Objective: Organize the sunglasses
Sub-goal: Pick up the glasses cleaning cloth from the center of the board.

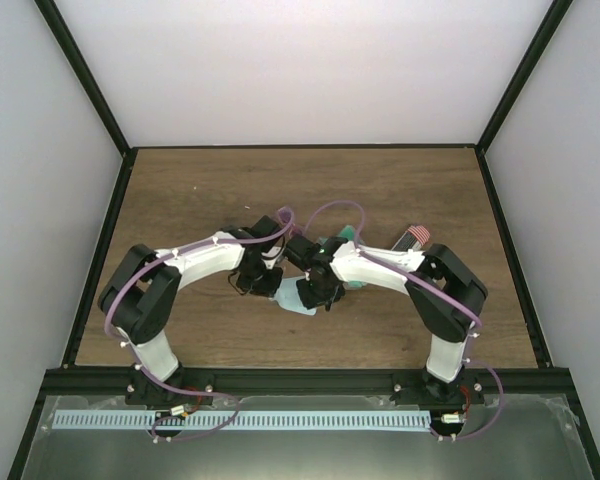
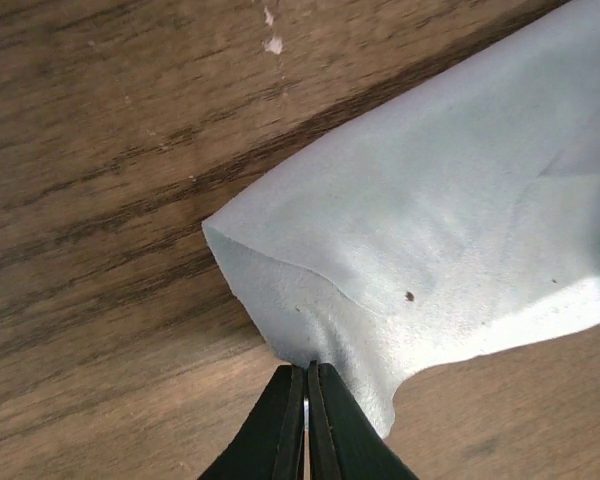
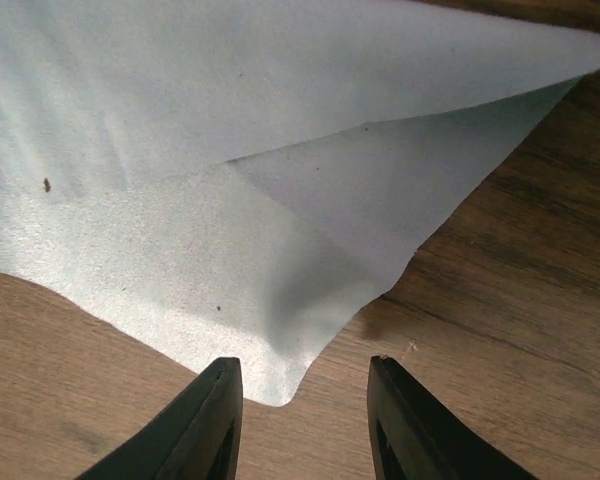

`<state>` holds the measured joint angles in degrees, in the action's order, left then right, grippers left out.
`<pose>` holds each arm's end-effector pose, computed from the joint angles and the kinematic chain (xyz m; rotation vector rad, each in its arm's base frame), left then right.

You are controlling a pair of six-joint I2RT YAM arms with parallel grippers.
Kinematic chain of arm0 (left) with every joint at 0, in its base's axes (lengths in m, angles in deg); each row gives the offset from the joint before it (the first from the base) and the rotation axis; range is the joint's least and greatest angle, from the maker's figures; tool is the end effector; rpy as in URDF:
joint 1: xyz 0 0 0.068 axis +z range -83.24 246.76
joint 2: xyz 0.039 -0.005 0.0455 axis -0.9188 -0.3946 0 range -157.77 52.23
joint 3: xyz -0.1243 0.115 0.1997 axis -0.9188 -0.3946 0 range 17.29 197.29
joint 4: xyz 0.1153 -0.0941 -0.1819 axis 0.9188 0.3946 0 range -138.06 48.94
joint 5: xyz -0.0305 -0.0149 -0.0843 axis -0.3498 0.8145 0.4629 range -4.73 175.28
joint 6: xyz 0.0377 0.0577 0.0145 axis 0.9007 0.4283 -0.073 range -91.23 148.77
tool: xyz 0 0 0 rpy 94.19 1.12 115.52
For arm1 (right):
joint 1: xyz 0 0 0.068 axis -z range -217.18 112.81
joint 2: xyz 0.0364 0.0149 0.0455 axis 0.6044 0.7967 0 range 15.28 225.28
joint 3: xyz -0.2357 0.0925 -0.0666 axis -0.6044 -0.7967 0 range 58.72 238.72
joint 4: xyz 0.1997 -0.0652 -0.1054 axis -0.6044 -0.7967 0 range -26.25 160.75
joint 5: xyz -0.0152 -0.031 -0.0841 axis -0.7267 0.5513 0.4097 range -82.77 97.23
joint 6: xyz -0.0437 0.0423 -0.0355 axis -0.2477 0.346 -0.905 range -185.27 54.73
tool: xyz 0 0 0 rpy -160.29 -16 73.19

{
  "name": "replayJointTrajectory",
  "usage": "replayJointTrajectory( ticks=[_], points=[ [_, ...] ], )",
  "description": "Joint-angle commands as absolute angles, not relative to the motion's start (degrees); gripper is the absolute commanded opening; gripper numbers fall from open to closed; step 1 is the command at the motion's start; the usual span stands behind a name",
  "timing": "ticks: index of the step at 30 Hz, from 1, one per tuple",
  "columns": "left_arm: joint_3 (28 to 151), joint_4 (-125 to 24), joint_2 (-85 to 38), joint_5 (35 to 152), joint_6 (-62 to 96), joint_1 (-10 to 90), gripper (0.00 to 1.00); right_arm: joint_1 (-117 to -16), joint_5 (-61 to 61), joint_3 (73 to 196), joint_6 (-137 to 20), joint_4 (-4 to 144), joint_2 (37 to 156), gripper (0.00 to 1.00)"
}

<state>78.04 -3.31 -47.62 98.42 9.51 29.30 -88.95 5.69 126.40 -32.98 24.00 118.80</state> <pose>0.2166 -0.1826 0.1431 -0.5093 -3.0598 0.3937 0.1886 0.2419 0.1504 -0.5198 3.0146 0.1632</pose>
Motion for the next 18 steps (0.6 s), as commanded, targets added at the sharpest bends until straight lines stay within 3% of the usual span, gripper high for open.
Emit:
replayJointTrajectory(
  ticks=[1,18],
  points=[
    [79.7,-1.4,-44.7,98.8,10.2,29.1,0.04,-88.7,5.0,127.8,-31.0,23.7,116.3,0.36],
    [77.9,-1.3,-45.7,98.9,12.7,29.1,0.04,-91.3,2.2,125.1,-28.0,25.9,120.9,0.31]
  ],
)
